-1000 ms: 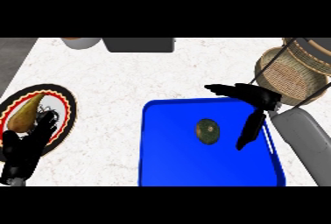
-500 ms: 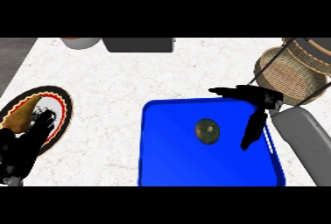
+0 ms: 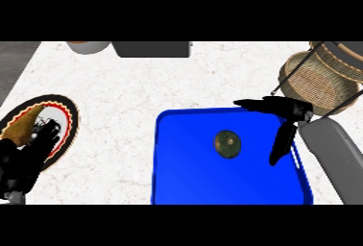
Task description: Pick the squash from the tray and place it in the tiered basket
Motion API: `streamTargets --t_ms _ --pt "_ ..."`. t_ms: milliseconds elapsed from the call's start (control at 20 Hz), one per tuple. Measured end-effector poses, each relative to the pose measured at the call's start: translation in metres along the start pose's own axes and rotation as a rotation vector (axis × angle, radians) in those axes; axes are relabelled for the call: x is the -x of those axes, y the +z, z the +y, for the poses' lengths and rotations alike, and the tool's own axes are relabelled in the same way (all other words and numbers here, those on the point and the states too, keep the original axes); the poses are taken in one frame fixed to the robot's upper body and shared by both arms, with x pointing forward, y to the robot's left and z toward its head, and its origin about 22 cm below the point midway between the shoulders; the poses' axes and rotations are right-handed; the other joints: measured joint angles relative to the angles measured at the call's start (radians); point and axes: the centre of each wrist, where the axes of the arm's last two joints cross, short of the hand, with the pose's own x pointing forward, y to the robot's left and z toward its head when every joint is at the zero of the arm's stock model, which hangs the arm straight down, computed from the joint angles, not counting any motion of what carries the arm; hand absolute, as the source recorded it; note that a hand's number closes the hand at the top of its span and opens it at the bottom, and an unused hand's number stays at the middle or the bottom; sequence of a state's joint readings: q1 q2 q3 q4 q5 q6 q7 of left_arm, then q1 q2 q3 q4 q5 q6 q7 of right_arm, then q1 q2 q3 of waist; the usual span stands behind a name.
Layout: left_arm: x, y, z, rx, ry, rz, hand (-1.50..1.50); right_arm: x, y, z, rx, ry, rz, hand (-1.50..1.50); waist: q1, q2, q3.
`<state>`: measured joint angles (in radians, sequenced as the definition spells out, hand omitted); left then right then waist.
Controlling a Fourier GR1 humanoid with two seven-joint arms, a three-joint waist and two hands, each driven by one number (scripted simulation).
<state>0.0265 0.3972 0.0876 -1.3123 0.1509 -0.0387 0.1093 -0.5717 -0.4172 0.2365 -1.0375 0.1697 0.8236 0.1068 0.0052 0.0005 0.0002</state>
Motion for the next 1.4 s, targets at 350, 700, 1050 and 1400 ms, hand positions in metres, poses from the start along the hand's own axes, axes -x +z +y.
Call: streamTargets --t_ms 350,700,1050,1400 --pt "-0.006 0.002 -0.006 0.001 -0.002 0.001 0.00 0.009 -0.010 0.006 -0.004 -0.015 -0.014 -1.50 0.001 0.000 0.000" --pt "0.001 0.001 -0.005 -0.003 0.002 -0.002 0.00 0.015 -0.021 0.021 -0.004 -0.021 -0.040 -1.50 0.000 0.000 0.000" --pt "0.003 0.003 0.002 -0.003 -0.003 -0.001 0.00 0.013 -0.040 0.033 0.003 -0.026 -0.048 -1.50 -0.001 -0.002 -0.001" --pt "-0.001 0.003 -0.001 0.002 -0.005 0.000 0.00 0.009 -0.059 0.044 0.001 -0.023 -0.046 -1.50 -0.002 -0.008 -0.006"
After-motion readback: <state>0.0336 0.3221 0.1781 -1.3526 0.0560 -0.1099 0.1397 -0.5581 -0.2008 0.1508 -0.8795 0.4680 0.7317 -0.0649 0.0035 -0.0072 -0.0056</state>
